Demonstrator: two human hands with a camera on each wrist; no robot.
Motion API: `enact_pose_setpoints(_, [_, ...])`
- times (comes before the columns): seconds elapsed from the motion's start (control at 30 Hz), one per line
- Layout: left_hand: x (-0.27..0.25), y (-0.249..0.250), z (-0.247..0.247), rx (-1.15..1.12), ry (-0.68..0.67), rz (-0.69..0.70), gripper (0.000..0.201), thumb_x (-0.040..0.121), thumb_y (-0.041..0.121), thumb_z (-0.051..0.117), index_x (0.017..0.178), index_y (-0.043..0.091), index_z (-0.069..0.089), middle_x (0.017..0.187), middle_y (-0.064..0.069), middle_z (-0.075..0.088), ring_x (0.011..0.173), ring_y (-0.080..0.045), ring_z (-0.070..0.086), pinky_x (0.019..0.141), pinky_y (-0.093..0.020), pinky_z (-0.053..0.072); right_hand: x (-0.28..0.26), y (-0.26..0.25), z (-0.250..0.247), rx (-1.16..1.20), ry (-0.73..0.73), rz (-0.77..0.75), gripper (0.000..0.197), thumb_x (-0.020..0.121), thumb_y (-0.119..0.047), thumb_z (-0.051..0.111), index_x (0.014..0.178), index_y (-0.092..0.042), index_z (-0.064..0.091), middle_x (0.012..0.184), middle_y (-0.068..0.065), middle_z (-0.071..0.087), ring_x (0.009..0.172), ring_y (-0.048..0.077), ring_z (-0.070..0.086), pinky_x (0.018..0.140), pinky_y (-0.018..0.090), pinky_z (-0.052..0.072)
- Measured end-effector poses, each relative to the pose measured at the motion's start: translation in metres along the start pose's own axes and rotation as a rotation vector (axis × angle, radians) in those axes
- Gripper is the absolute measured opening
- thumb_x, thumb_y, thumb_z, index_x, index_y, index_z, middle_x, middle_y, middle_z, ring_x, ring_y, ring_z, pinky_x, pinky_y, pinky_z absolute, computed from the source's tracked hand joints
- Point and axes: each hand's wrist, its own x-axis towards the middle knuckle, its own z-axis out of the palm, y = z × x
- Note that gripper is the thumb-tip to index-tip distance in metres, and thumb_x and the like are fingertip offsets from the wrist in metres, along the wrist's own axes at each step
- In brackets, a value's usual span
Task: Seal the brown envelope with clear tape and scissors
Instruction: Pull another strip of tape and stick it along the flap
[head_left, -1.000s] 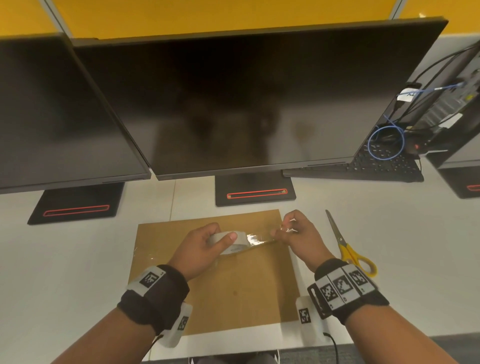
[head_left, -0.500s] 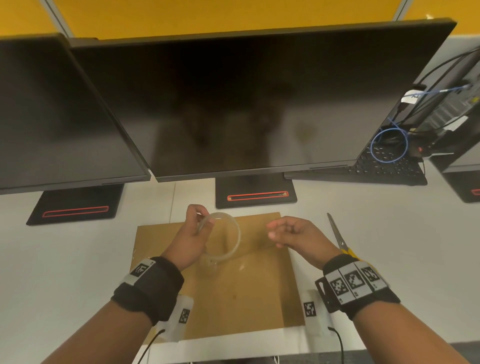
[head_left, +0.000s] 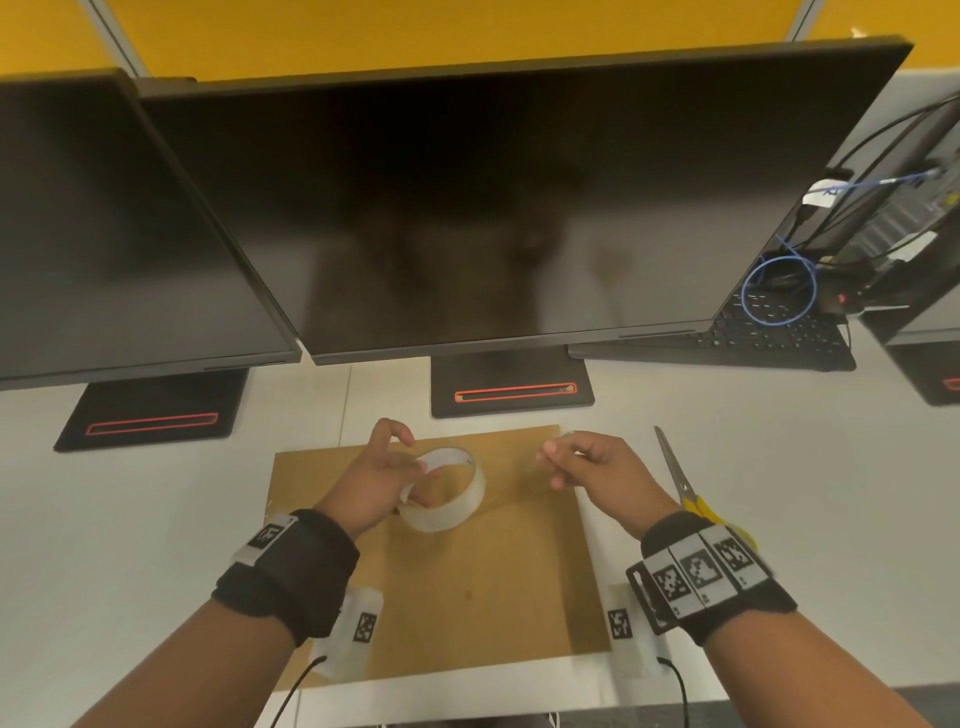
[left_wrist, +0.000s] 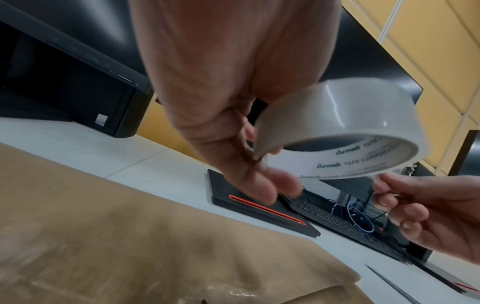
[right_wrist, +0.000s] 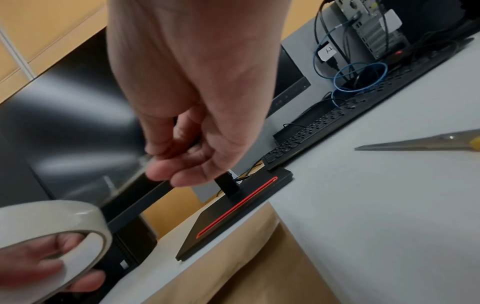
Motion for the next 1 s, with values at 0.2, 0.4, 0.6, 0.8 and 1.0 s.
enact_pose_setpoints(0.2, [-0.010,0.008,0.009,0.061,-0.250,-0.006,0.034,0.095,-0.001,0.039,0.091,0.023,0.062,0.117,0.002,0.053,0.097,-0.034,0.058,0.075,-0.044,0.056,0.005,0.005,-0.003,0.140,0.176,0.047,0.004,0.085,-0.014,0.068,0.084,-0.015,0.071,0.073,0.007,0.069,0.058,0.013,0.062,0.075,0.034,0.056])
enact_pose_setpoints(0.4, [-0.013,0.005,0.005,0.010,-0.351,0.042,0.065,0.073,0.072,0.051,0.091,0.011,0.064,0.081,-0.006,0.061,0.076,-0.025,0.060,0.083,-0.040,0.052,0.006,0.012,-0.009,0.122,0.190,0.072,0.007,0.086,-0.012,0.066,0.080,-0.014,0.069,0.079,0.020,0.068,0.055,0.012,0.059,0.068,0.029,0.052])
enact_pose_setpoints(0.6, [-0.001,-0.009,0.010,0.320,-0.198,0.330,0.053,0.059,0.077,0.059,0.070,0.026,0.066,0.126,0.027,0.042,0.131,-0.002,0.026,0.110,-0.026,0.019,0.010,0.020,-0.010,0.101,0.258,0.089,0.012,0.087,-0.010,0.064,0.076,-0.013,0.067,0.067,0.004,0.064,0.060,0.018,0.060,0.072,0.034,0.056])
enact_pose_setpoints(0.8, [-0.004,0.000,0.024,0.065,-0.054,0.292,0.051,0.071,0.066,0.056,0.045,0.022,0.058,0.065,0.004,0.057,0.069,-0.007,0.057,0.078,-0.027,0.042,0.013,0.034,-0.008,-0.004,0.237,0.087,0.011,0.091,-0.014,0.058,0.081,-0.009,0.061,0.082,0.008,0.064,0.062,0.017,0.065,0.069,0.026,0.055])
enact_pose_setpoints(1.0, [-0.001,0.001,0.018,0.239,0.039,0.149,0.061,0.080,0.052,0.067,0.044,0.016,0.033,0.047,-0.001,0.029,0.047,-0.017,0.033,0.057,-0.030,0.032,0.014,0.045,-0.024,-0.036,0.307,0.114,0.018,0.089,-0.006,0.059,0.074,-0.014,0.063,0.070,0.006,0.065,0.064,0.022,0.066,0.074,0.035,0.057])
